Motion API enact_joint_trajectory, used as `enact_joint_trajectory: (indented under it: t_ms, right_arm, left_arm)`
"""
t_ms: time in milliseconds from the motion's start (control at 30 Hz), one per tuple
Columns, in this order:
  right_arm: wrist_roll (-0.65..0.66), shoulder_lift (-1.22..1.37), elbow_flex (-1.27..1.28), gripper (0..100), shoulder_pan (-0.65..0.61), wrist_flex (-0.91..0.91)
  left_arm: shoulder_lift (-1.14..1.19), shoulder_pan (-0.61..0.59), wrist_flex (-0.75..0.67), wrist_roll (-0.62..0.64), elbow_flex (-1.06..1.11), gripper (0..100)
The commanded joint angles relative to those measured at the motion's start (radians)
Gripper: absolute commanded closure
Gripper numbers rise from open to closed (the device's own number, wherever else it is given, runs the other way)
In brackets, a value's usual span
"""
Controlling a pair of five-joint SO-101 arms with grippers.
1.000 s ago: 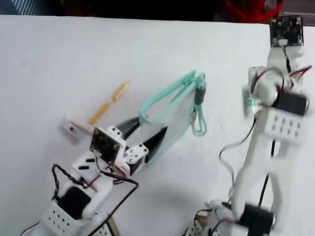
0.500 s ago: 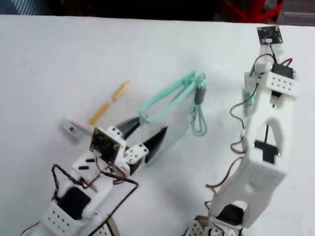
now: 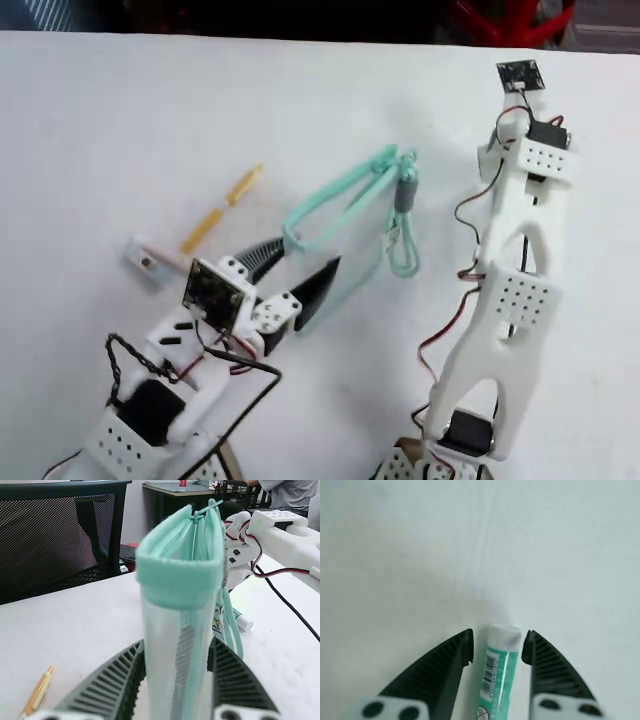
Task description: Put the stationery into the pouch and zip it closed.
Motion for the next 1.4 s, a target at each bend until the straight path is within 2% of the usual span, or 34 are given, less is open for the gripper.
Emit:
enact_joint_trajectory:
  t_ms: [0, 333, 400, 500, 600, 700, 933, 1267, 1367]
  right_arm:
    - [0.009, 0.038, -0.175, 82.3, -0.007, 0.059]
    - [0.038, 0.226, -0.361, 82.7, 0.012, 0.081]
    - [0.081, 0.242, -0.364, 85.7, 0.008, 0.081]
    - [0.109, 0.248, -0.367, 98.3, 0.012, 0.081]
    - [0.110, 0.242, -0.370, 96.4, 0.013, 0.082]
    - [0.104, 0.193, -0.422, 98.0, 0.028, 0.134]
    - [0.110, -0.005, -0.749, 98.1, -0.005, 0.455]
    - [0.100, -0.438, -0.651, 98.1, -0.035, 0.479]
    - [0.057, -0.519, -0.651, 98.1, -0.028, 0.481]
  left_arm:
    - [-0.007, -0.007, -0.026, 0.011, -0.017, 80]
    - [-0.007, -0.005, -0.026, 0.011, -0.017, 80]
    - [-0.007, -0.005, -0.025, 0.011, -0.017, 80]
    - [-0.007, -0.005, -0.025, 0.011, -0.017, 80]
    - [-0.007, -0.005, -0.025, 0.011, -0.017, 80]
    - [-0.007, -0.005, -0.025, 0.011, -0.017, 80]
    - [-0.007, -0.005, -0.025, 0.011, -0.017, 80]
    - [-0.007, -0.005, -0.025, 0.011, -0.017, 80]
    - [-0.007, -0.005, -0.025, 0.011, -0.017, 80]
